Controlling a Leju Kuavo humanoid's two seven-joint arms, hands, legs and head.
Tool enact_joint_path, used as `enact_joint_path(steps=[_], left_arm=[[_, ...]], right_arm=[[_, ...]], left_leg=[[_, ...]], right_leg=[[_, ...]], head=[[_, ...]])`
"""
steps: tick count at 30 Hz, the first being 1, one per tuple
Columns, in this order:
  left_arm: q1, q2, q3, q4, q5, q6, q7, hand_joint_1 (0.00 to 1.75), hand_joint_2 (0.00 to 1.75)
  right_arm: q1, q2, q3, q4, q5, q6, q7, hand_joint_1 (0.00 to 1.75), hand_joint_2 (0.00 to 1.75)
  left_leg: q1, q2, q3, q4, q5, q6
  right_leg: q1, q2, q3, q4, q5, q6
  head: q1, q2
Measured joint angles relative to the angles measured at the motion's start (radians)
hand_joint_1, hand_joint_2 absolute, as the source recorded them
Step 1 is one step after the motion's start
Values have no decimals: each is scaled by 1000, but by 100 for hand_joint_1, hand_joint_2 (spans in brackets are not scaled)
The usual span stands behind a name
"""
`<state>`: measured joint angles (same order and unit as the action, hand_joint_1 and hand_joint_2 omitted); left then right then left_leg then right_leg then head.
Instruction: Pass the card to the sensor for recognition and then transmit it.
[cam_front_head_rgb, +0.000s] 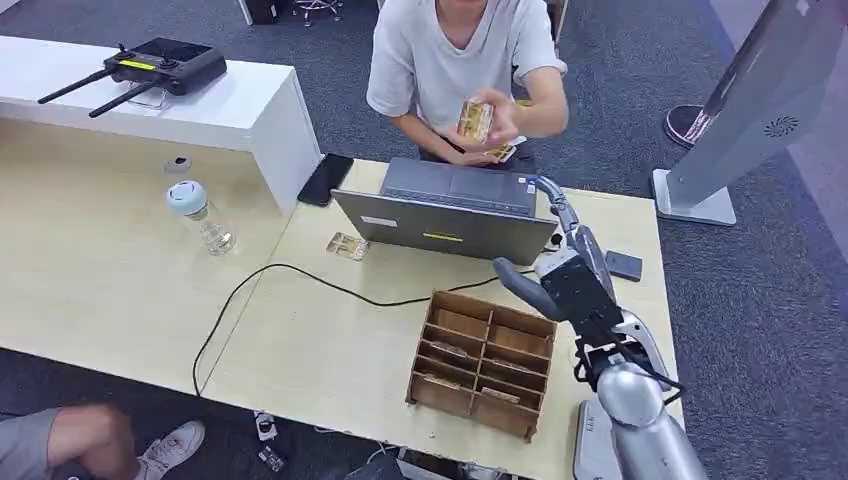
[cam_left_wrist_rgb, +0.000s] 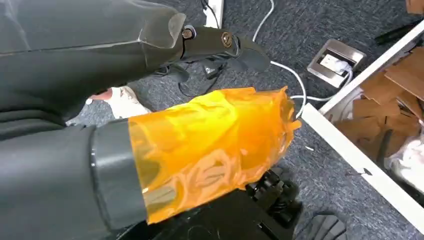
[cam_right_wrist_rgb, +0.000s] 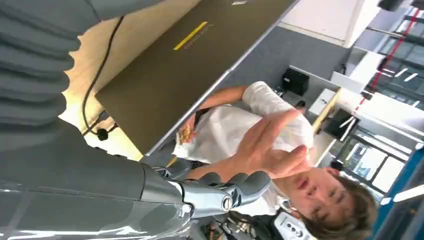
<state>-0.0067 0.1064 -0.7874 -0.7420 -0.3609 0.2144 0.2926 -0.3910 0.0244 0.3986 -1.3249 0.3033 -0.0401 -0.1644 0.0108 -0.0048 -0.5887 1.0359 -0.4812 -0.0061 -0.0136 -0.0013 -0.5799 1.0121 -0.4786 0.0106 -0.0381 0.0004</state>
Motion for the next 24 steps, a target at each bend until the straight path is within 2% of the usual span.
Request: enact_joint_path(steps=[15,24], left_arm=[[57,2,47,-35,-12,14,21,0,0],[100,16,60,-80,-3,36,37,0,0]], right_arm=[[131,-3,15,-204,-26,7,-60,0,0],[247,-29,32,-319,-63,16,-114,0,0]], left_leg=[[0,0,0,0,0,0],[0,0,0,0,-1,0]], right_leg=[[0,0,0,0,0,0],[0,0,0,0,0,0]], head=[[0,0],[0,0]])
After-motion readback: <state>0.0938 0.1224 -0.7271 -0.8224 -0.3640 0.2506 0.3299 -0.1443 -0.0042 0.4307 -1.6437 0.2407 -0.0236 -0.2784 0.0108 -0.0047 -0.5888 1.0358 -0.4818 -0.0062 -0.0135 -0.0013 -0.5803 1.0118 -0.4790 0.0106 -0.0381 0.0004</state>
